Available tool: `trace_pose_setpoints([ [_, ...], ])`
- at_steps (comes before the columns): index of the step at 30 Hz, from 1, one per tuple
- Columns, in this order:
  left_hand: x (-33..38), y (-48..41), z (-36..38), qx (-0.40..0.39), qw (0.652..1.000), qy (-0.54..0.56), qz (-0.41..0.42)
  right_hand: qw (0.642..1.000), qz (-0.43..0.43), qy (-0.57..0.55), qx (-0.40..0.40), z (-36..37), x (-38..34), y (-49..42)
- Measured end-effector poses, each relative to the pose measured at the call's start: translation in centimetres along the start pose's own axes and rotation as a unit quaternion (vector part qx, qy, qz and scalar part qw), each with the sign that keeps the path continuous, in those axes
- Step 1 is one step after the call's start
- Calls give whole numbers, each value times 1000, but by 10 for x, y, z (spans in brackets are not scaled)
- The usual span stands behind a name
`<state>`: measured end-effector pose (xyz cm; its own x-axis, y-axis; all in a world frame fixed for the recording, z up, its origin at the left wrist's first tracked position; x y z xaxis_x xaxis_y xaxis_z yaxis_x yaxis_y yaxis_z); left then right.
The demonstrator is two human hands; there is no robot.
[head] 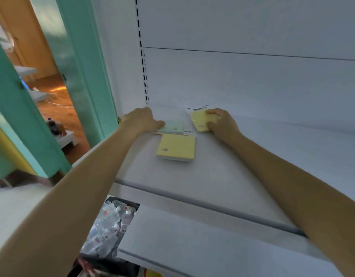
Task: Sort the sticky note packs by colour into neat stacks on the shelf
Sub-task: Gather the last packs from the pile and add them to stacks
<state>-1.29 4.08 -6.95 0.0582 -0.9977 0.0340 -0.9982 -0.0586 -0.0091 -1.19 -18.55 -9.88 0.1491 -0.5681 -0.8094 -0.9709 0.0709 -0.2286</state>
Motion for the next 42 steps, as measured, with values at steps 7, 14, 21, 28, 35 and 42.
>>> trace_pose_setpoints([
  [7,10,-2,-4,34,971,230,59,998,-12,-42,53,-4,4,-1],
  [14,13,-3,10,21,906,418,61,993,0,-93,68,-9,4,-1],
  [21,14,-5,9,-2,839,542,49,991,-17,-109,70,-12,-4,-2],
  [28,20,-10,0,-66,771,627,84,995,-29,-49,79,-18,-7,7],
  [35,35,-19,2,-44,787,614,33,998,-1,-44,49,-28,-18,21],
  [42,65,-3,-17,-67,812,568,118,994,39,-30,95,-76,0,69],
])
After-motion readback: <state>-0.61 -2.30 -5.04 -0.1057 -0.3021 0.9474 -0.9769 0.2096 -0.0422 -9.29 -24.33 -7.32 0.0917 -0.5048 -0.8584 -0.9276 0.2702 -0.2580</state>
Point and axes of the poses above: each hand's wrist, its own y-axis away from the middle knuckle, its own z-axis out of the palm, x = y × z, the point moved 1 cm from there along -y, towards the middle knuckle, and after that the axes turned 11 degrees about -y, right-handed, at the moved point
